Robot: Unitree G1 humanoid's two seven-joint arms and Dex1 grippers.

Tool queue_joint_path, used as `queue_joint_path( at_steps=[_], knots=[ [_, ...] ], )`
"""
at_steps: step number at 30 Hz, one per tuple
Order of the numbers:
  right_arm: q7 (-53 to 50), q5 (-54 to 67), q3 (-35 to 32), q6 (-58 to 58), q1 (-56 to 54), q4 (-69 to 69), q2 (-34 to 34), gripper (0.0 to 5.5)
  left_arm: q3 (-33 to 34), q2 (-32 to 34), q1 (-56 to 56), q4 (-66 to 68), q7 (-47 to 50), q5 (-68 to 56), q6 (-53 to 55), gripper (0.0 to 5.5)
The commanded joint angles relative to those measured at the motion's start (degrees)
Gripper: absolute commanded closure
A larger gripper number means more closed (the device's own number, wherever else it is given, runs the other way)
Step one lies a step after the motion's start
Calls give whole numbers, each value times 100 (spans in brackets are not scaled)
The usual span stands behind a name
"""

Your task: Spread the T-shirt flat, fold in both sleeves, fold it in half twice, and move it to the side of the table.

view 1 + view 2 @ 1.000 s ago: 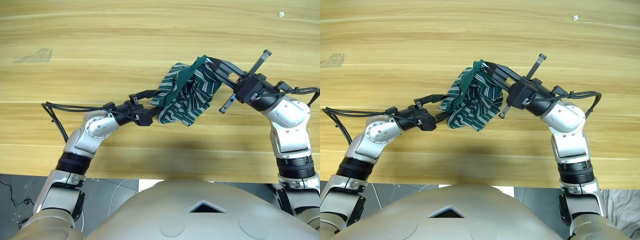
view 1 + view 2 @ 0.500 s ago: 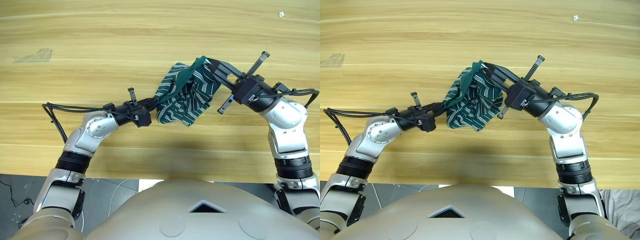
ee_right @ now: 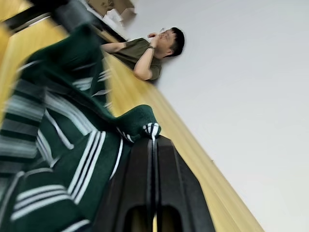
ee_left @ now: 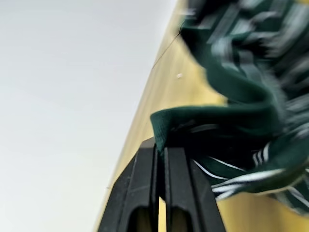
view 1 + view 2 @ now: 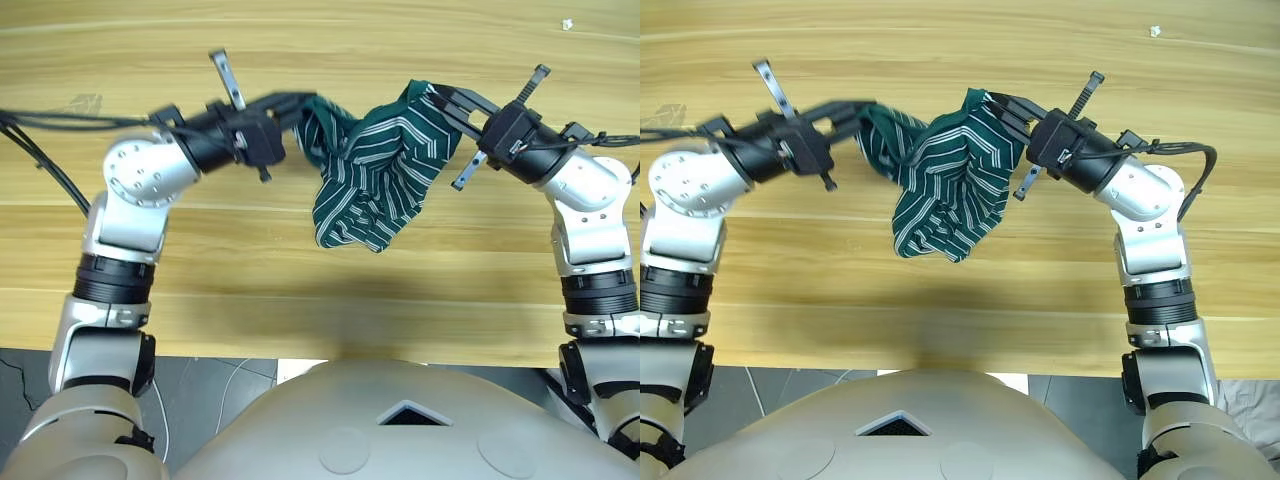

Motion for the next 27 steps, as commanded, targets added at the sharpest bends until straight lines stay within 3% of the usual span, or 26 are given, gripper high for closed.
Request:
queue_joint_path(
  at_steps=[1,8,12,15,19,24,27],
  knots=[
    [388,311,-450,158,-1271,936,-392,550,104,325,-1469,185,-485,128,930,549],
    [-909,-1257,-256,-789,-4828,4787,-514,550,-1006,-15,-4923,3992,-162,2157,367,549],
    [-3033,-2657,477,-193,-6504,6679,-389,550,-2007,-200,-6611,6566,2026,3815,351,549],
    [-4013,-3174,761,271,-7152,7159,-310,550,-2268,-281,-7233,7337,3206,4250,678,549],
    [-4333,-3269,731,219,-7387,7326,-263,550,-2308,-483,-7402,7669,3493,4310,486,549],
    [-4122,-3497,986,-303,-6760,7289,-229,550,-2420,-748,-6612,7614,2473,4199,-278,549],
    [-3958,-3537,1154,-1014,-5790,7026,-100,550,-2657,-577,-5627,7058,1824,4183,-1291,549]
  ],
)
